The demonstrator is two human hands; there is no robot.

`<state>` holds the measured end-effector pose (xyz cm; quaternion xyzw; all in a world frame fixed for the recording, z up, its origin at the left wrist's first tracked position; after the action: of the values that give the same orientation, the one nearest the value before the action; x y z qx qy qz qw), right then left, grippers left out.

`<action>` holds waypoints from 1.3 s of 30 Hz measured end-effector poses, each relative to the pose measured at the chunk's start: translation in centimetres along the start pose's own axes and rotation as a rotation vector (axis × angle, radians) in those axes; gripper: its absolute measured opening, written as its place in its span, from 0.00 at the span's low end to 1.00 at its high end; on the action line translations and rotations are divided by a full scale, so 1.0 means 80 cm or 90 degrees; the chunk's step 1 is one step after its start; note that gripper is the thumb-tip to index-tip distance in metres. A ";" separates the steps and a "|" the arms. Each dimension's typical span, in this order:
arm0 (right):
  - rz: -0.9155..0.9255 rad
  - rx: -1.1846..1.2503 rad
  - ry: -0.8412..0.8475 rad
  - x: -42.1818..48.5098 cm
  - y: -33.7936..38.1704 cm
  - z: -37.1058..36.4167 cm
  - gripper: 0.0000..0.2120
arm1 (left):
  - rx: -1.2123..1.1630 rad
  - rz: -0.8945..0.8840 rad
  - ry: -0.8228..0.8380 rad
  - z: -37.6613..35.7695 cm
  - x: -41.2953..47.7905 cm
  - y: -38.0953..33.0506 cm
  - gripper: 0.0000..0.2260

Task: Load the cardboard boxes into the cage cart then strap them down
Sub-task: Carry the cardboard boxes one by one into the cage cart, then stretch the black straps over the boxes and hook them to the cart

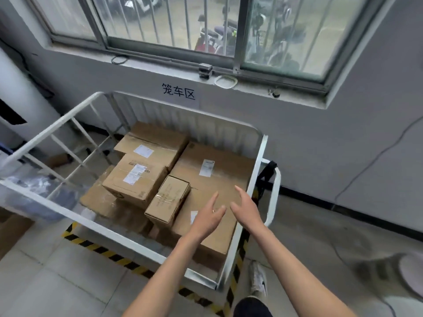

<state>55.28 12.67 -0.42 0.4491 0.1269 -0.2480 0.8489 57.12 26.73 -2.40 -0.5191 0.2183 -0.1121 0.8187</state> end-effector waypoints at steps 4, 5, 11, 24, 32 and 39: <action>-0.011 -0.101 0.079 0.045 -0.072 0.014 0.31 | -0.036 0.072 -0.032 -0.057 0.036 0.019 0.30; -0.002 -0.141 0.111 0.054 -0.090 0.011 0.31 | -0.048 0.102 -0.049 -0.069 0.042 0.029 0.30; 0.051 -0.335 0.293 0.087 -0.166 -0.019 0.14 | -0.124 0.245 -0.182 -0.129 0.034 0.067 0.28; 0.296 -0.562 0.241 0.091 -0.164 -0.035 0.12 | -0.257 0.371 -0.370 -0.167 -0.043 0.095 0.29; 0.355 -0.483 0.108 0.058 -0.155 0.009 0.13 | -0.238 0.372 -0.396 -0.181 -0.100 0.084 0.21; 0.382 -0.161 0.153 -0.058 -0.115 0.061 0.09 | -0.557 0.393 -0.276 -0.243 -0.121 0.049 0.21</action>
<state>46.40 5.73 -2.05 0.3834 0.1183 0.0849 0.9120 39.23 16.85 -10.67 -0.7327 0.2132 0.3415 0.5488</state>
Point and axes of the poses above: each hand's wrist, its own x-axis towards the middle knuckle, its own z-axis out of the back of the hand, y = z × x, the point moved 7 cm from there along x, towards the middle knuckle, and after that the axes turned 9 degrees about -z, right-handed, at the moved point
